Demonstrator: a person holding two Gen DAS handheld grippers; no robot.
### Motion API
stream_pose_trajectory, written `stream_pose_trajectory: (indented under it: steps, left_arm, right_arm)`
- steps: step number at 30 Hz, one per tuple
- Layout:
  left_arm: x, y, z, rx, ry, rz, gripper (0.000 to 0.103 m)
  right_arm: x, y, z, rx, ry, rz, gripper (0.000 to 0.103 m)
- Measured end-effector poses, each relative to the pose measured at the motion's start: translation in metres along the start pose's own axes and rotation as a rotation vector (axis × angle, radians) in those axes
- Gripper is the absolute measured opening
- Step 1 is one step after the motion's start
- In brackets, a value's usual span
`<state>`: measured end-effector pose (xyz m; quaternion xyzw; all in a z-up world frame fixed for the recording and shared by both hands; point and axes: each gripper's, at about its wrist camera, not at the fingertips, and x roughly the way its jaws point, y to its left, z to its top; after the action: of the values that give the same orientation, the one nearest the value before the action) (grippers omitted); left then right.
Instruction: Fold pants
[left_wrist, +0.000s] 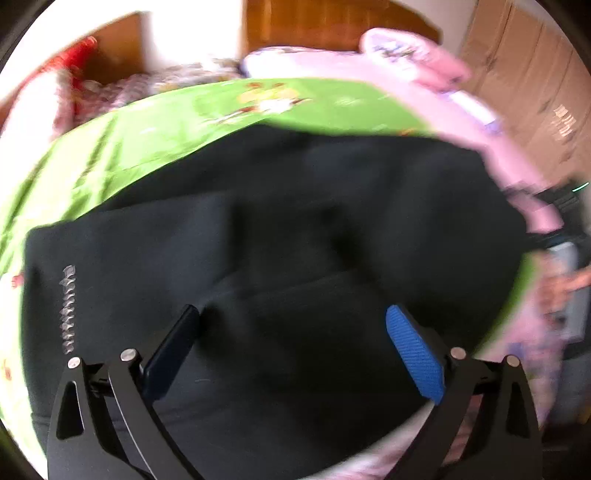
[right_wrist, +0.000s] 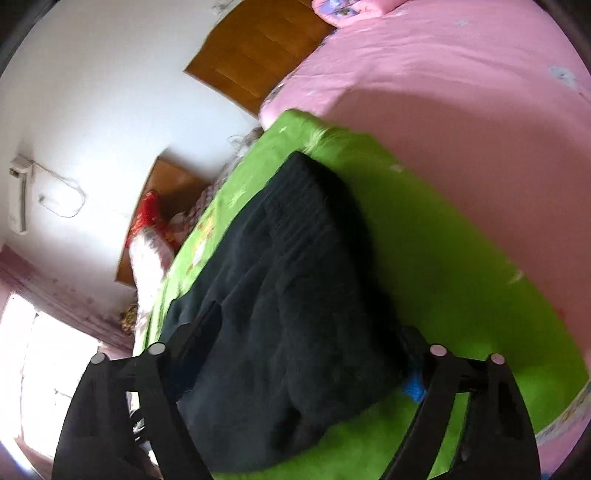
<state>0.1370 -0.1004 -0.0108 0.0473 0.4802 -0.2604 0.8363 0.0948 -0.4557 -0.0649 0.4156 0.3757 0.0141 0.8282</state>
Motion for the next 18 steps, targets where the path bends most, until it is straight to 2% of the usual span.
stream_pose_trajectory:
  steps: [1, 2, 4, 6, 7, 8, 9, 11, 12, 14, 17, 18]
  left_arm:
    - [-0.008, -0.010, 0.010, 0.023, -0.024, -0.014, 0.100]
    - [-0.013, -0.022, 0.020, 0.058, -0.044, 0.000, 0.101]
    - [-0.008, -0.053, 0.044, 0.156, -0.068, 0.053, 0.101]
    - [0.018, -0.078, 0.066, 0.221, -0.048, 0.062, 0.101]
    - [0.032, -0.084, 0.074, 0.234, -0.027, 0.062, 0.101]
    - [0.045, -0.086, 0.084, 0.234, -0.019, 0.073, 0.101]
    - [0.060, -0.086, 0.096, 0.224, -0.027, 0.105, 0.101]
    - [0.080, -0.082, 0.115, 0.196, -0.025, 0.119, 0.101]
    - [0.094, -0.078, 0.127, 0.174, -0.014, 0.117, 0.101]
    - [0.123, -0.070, 0.144, 0.139, 0.032, 0.147, 0.101]
    - [0.164, -0.067, 0.151, 0.110, 0.104, 0.159, 0.102]
    - [0.166, -0.064, 0.148, 0.103, 0.087, 0.153, 0.102]
  right_arm:
    - [0.005, 0.004, -0.002, -0.037, 0.009, -0.010, 0.082]
    - [0.008, 0.014, -0.007, -0.110, 0.013, -0.046, 0.083]
    - [0.006, 0.021, -0.015, -0.143, 0.016, -0.071, 0.078]
    - [-0.008, 0.018, -0.014, -0.122, -0.077, -0.192, 0.073]
    - [-0.020, 0.021, -0.014, -0.136, -0.162, -0.268, 0.074]
    - [-0.036, 0.031, -0.016, -0.191, -0.247, -0.295, 0.074]
    - [-0.042, 0.040, -0.017, -0.232, -0.262, -0.276, 0.075]
    - [-0.043, 0.064, -0.019, -0.334, -0.236, -0.251, 0.084]
    - [-0.033, 0.085, -0.026, -0.437, -0.191, -0.254, 0.087]
    - [-0.005, 0.120, -0.047, -0.628, -0.098, -0.272, 0.088]
    - [0.034, 0.145, -0.075, -0.766, 0.003, -0.321, 0.088]
    - [0.050, 0.144, -0.084, -0.788, 0.051, -0.345, 0.088]
